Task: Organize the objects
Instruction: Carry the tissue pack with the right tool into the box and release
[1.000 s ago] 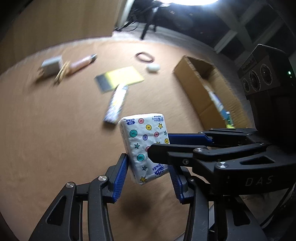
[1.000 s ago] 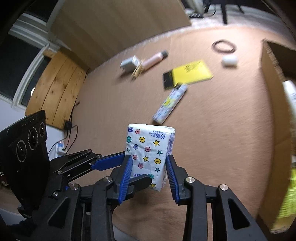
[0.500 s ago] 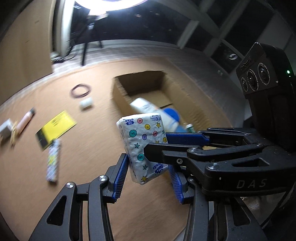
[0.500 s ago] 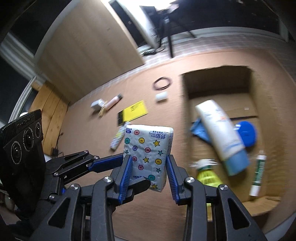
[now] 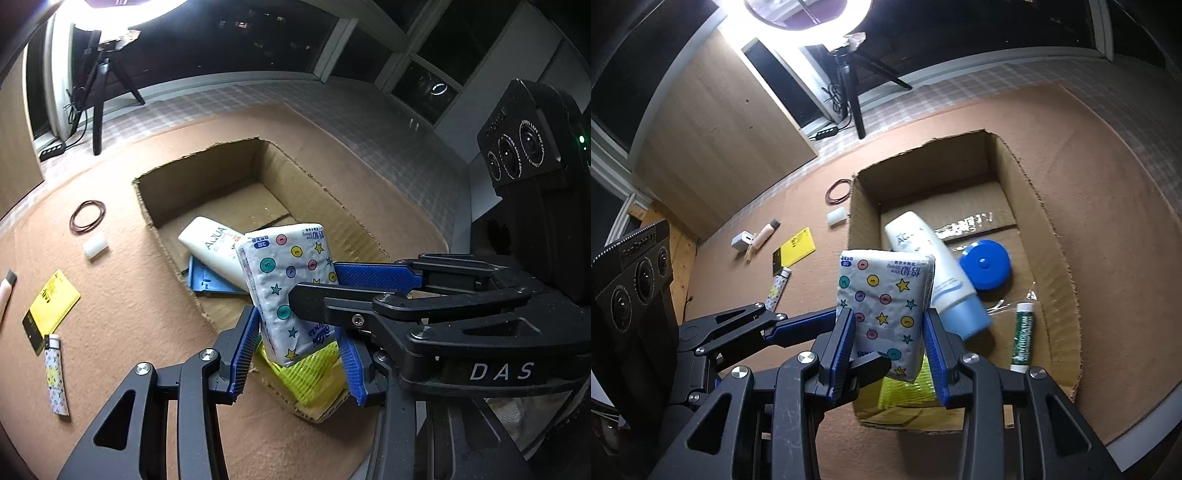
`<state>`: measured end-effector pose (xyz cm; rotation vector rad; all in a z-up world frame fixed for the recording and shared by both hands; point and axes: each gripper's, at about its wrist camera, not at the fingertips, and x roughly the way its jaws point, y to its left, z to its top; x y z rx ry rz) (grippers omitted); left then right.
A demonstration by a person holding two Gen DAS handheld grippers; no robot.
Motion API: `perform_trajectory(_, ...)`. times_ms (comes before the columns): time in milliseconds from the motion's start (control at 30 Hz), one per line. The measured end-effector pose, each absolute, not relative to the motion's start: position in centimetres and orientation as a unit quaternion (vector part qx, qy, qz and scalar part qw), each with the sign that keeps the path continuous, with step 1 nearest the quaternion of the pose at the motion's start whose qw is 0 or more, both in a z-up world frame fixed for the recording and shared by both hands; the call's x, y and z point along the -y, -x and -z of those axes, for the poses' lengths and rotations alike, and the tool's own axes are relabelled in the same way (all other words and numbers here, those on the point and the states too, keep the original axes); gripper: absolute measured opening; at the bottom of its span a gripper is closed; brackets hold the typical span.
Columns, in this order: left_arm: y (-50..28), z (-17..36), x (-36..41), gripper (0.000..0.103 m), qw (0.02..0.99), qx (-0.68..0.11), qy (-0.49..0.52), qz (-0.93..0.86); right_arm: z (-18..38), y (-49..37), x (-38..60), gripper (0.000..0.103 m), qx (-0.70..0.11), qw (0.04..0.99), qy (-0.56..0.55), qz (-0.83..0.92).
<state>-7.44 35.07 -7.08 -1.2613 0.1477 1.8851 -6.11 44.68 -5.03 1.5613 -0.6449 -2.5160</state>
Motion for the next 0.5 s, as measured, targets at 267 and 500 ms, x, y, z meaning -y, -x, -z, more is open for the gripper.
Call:
perform_trajectory(267,7.6,7.8,-35.0,0.052,0.423,-0.072,0.517,-0.741,4.8,6.0,-44.2,0.044,0.179,0.036,-0.508,0.842)
perform_trajectory(500,7.6,7.1,-32.8,0.058,0.406,-0.078,0.503,-0.759,4.4,6.2,-43.6,0.057,0.164,0.015,-0.494,0.854)
